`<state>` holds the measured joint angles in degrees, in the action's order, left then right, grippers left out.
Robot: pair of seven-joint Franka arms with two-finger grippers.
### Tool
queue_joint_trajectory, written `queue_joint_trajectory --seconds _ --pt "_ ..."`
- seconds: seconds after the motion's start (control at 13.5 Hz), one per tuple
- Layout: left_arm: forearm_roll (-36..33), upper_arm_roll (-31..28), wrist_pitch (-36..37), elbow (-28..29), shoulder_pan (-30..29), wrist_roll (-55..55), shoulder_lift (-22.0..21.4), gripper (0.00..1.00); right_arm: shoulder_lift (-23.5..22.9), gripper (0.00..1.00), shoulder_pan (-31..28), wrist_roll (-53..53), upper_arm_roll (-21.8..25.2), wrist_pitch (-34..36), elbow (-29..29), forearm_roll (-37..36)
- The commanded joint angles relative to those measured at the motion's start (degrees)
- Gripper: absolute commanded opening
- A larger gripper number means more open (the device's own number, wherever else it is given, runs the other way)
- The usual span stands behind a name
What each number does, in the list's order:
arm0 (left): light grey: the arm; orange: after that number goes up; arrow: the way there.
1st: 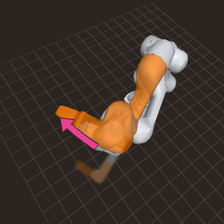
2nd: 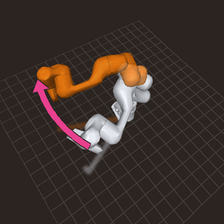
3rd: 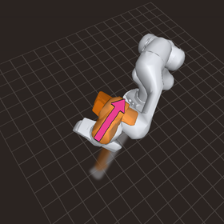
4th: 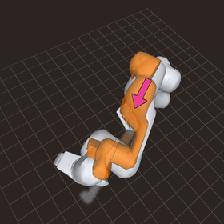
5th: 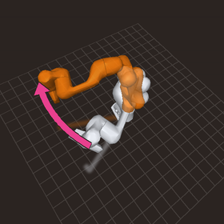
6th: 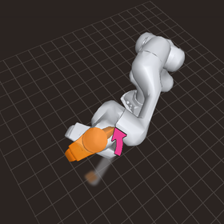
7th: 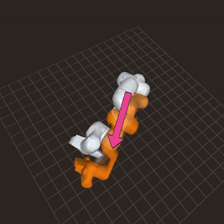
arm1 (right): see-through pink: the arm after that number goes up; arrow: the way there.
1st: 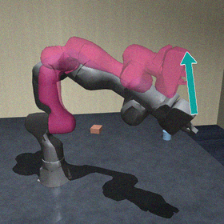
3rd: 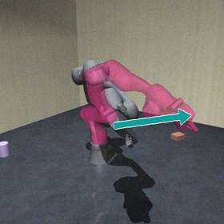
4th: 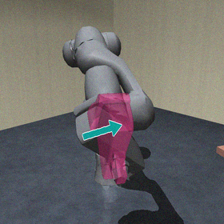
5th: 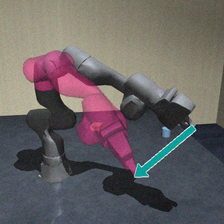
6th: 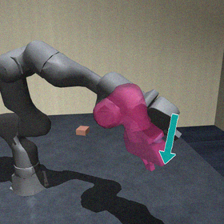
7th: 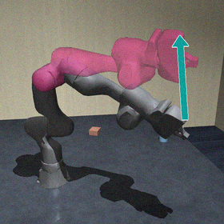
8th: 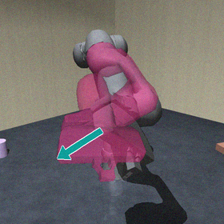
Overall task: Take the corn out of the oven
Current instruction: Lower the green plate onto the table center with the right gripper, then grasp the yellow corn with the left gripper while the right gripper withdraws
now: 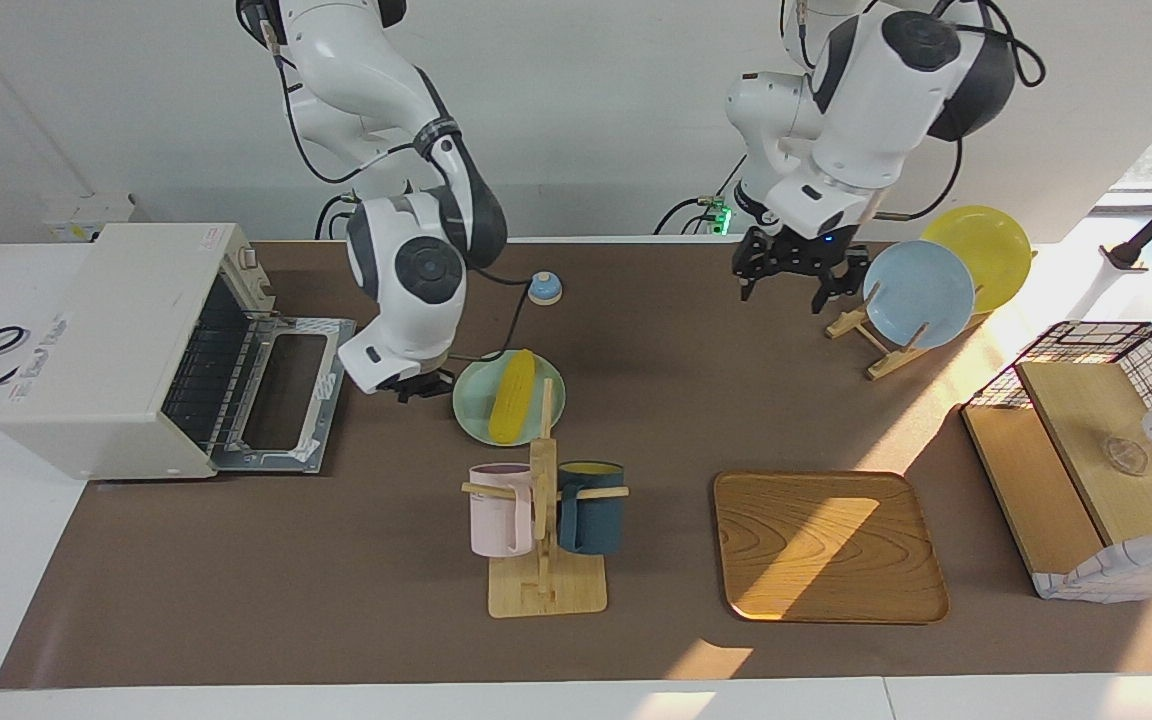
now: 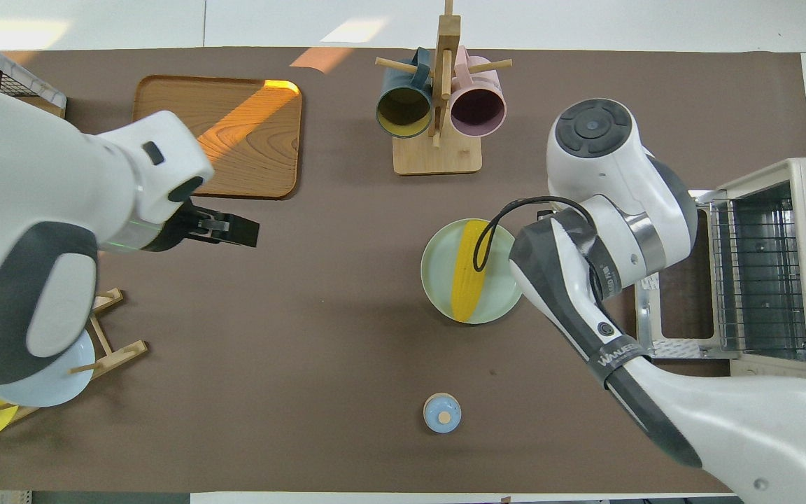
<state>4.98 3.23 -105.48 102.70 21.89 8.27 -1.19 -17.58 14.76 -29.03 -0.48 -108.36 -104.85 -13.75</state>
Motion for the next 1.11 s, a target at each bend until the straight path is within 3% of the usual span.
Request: queue_joint_trajectory --seconds 0.0,0.15,0.44,0.59,0.81,0.89,1.04 --pt "1.61 -0.95 -6.47 2.6 8.31 6.03 2.05 1.0 4.57 0.0 -4.89 0.98 -0.75 -8.61 -12.19 -1.37" --pt "1.61 -1.03 -12.96 2.42 14.38 10.87 6.18 1.0 4.57 0.0 -8.07 4.58 -0.75 -9.33 -12.92 -1.46" --pt "1.87 -0.95 -18.79 1.28 19.58 10.72 12.52 1.0 4.83 0.0 -9.66 4.95 -0.75 -11.7 -15.47 -1.55" --pt "2.13 -0.95 -22.12 -1.08 21.69 11.15 16.99 1.0 4.75 0.0 -9.75 5.65 -0.75 -11.09 -15.29 -5.48" --pt "2.75 -1.03 -22.92 -8.54 22.75 11.68 24.81 1.0 5.09 0.0 -9.75 9.5 -0.75 -3.39 -10.57 -12.52" --pt "2.92 -1.03 -26.06 -10.57 24.15 11.68 28.49 1.0 6.92 0.0 -11.23 15.7 -0.75 -0.39 -8.2 -12.45" --pt "3.01 -1.03 -28.72 -10.06 25.21 11.77 29.58 1.0 10.88 0.0 -15.01 22.58 -0.84 0.95 -7.65 -11.75"
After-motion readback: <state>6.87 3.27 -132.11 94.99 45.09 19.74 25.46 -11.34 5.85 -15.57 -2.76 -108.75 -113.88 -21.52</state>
